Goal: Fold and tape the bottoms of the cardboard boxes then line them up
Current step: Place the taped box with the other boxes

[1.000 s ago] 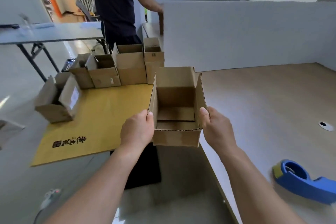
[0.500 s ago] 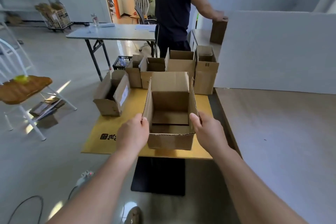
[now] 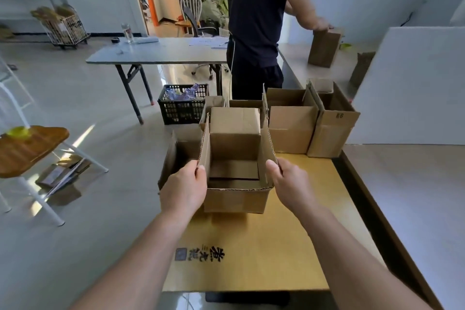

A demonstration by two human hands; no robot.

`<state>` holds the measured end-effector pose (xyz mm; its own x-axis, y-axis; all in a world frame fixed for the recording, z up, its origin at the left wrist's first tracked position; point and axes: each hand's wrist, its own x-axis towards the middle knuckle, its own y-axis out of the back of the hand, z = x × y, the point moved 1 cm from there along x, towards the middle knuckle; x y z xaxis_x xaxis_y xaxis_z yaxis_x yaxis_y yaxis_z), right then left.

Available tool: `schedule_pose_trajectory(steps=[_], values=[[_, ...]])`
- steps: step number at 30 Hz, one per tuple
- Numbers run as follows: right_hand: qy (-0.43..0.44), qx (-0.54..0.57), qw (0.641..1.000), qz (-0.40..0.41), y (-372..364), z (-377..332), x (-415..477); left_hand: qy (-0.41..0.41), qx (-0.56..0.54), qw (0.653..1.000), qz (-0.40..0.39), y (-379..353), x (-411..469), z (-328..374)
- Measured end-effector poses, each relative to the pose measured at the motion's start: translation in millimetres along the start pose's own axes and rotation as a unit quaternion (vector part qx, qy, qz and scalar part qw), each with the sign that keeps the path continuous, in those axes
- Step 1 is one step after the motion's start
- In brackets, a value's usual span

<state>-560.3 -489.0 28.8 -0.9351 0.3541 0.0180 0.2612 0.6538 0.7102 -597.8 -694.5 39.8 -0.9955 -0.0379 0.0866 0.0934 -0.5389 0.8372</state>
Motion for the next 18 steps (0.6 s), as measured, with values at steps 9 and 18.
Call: schedule_pose_trajectory(steps=[9,18], values=[[-0.061,-0.046,0.996,-0.044,-41,4,28,0.011,-0.052,0.995,-0.080,-13,36,-24],[-0.042,-0.064,0.996,-0.053,-31,-3,29,-0.003,-0.052,0.988,-0.146,-15,47,-27]])
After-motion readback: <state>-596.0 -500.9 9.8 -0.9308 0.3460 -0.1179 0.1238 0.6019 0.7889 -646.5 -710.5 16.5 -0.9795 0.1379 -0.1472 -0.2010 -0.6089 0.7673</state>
